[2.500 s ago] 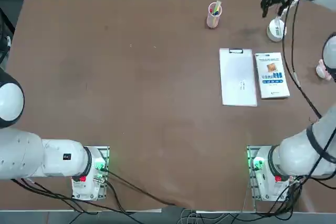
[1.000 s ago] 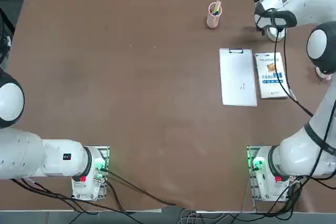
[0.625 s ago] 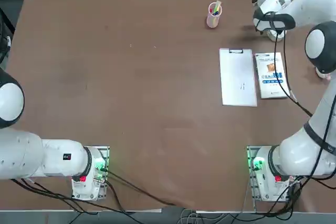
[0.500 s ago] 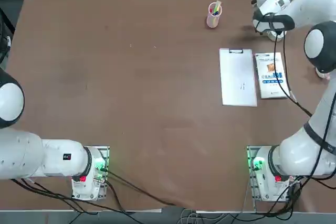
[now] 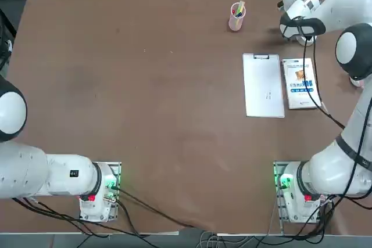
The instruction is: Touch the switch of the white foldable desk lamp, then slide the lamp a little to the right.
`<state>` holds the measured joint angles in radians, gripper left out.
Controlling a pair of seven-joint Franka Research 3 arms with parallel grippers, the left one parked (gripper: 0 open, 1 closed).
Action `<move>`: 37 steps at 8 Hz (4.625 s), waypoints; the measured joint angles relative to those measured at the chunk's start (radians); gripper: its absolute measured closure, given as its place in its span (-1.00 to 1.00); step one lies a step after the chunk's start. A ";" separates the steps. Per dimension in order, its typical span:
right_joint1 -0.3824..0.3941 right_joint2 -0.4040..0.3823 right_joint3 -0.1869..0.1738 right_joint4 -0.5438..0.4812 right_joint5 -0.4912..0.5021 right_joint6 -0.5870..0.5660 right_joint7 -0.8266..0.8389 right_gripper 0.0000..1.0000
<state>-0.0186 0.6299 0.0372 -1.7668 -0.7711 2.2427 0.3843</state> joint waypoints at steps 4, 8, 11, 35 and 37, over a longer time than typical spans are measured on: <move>-0.029 0.025 -0.003 0.003 -0.005 0.056 0.000 -1.00; -0.047 0.034 -0.003 0.004 -0.004 0.090 0.004 -1.00; -0.045 0.036 0.004 0.004 -0.004 0.094 0.005 -1.00; 0.060 0.099 0.014 0.366 -0.116 -0.293 -1.149 -1.00; 0.055 0.103 0.008 0.366 -0.118 -0.296 -1.203 -1.00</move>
<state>0.0365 0.7330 0.0450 -1.4010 -0.8894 1.9462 -0.8184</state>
